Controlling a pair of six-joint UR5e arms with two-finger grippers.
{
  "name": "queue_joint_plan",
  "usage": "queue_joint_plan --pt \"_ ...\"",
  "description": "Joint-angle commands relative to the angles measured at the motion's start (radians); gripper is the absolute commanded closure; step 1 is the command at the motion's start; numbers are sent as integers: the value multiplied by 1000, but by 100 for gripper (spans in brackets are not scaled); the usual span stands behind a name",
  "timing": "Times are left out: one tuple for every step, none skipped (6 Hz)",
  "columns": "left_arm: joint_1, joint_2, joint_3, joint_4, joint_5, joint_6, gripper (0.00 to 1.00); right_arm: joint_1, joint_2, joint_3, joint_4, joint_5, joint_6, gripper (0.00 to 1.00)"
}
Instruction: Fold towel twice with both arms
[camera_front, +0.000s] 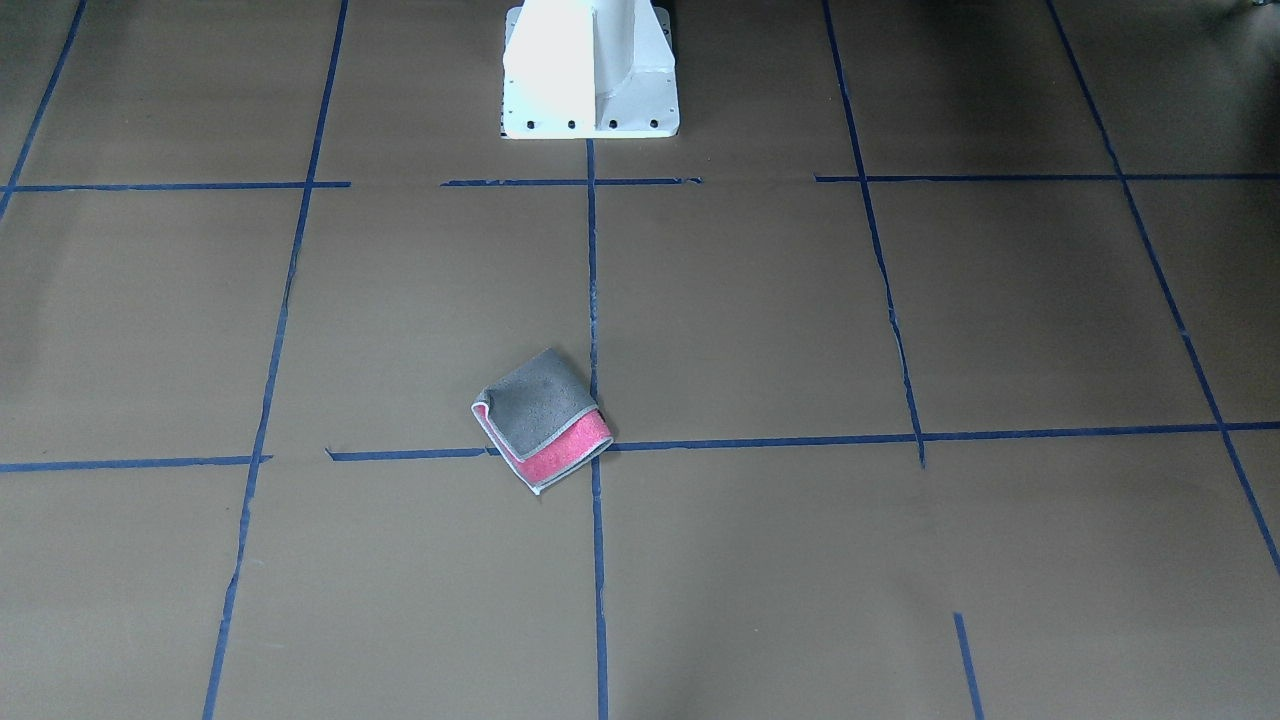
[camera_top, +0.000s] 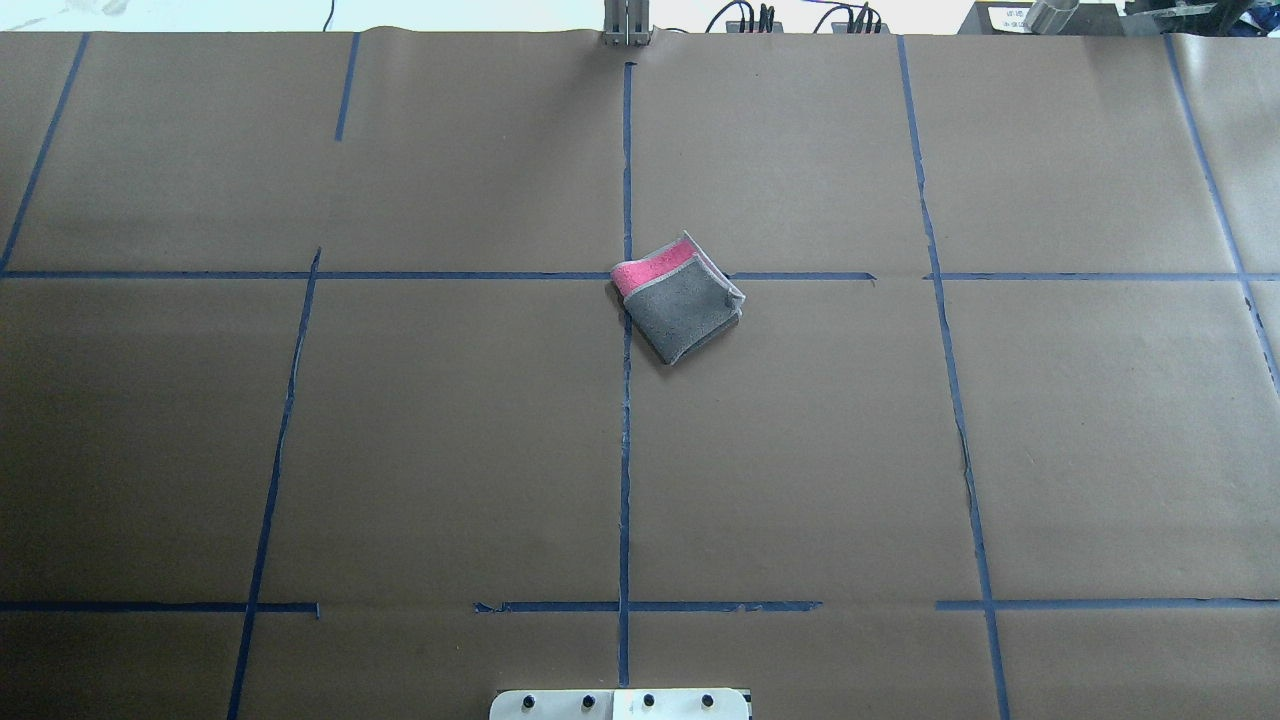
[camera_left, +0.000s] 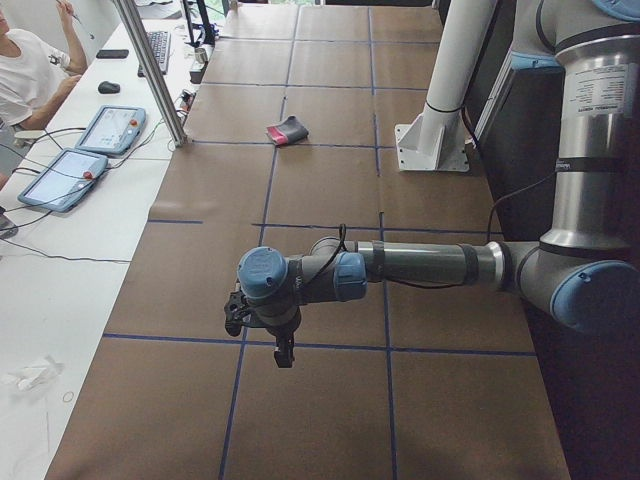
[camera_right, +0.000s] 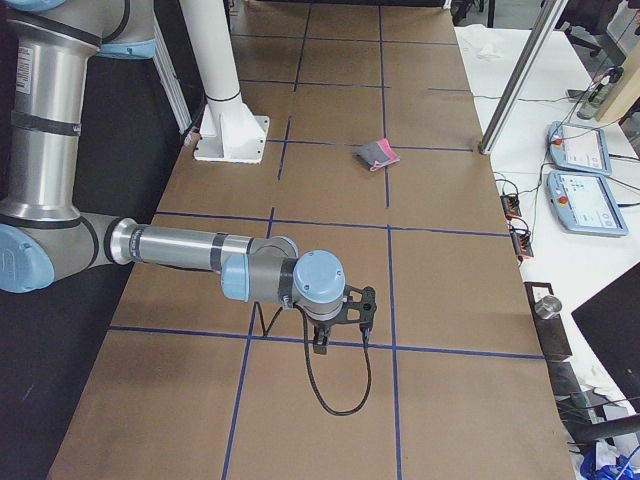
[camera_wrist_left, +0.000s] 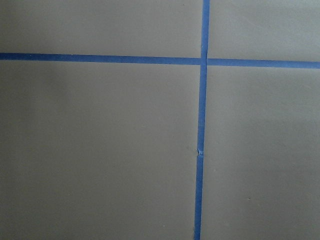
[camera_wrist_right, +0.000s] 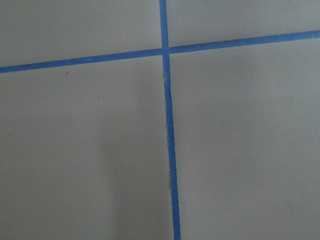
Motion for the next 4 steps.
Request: queue_joint_plan --pt "0 1 6 -3 0 1 0 1 3 3 1 -38 -1 0" --pt "0 1 4 -3 -1 1 0 1 5 3 1 -40 -1 0" --pt "0 1 6 -3 -1 1 0 1 8 3 3 -40 0 0" --pt "0 1 6 -3 -1 1 0 1 11 3 3 -40 0 0"
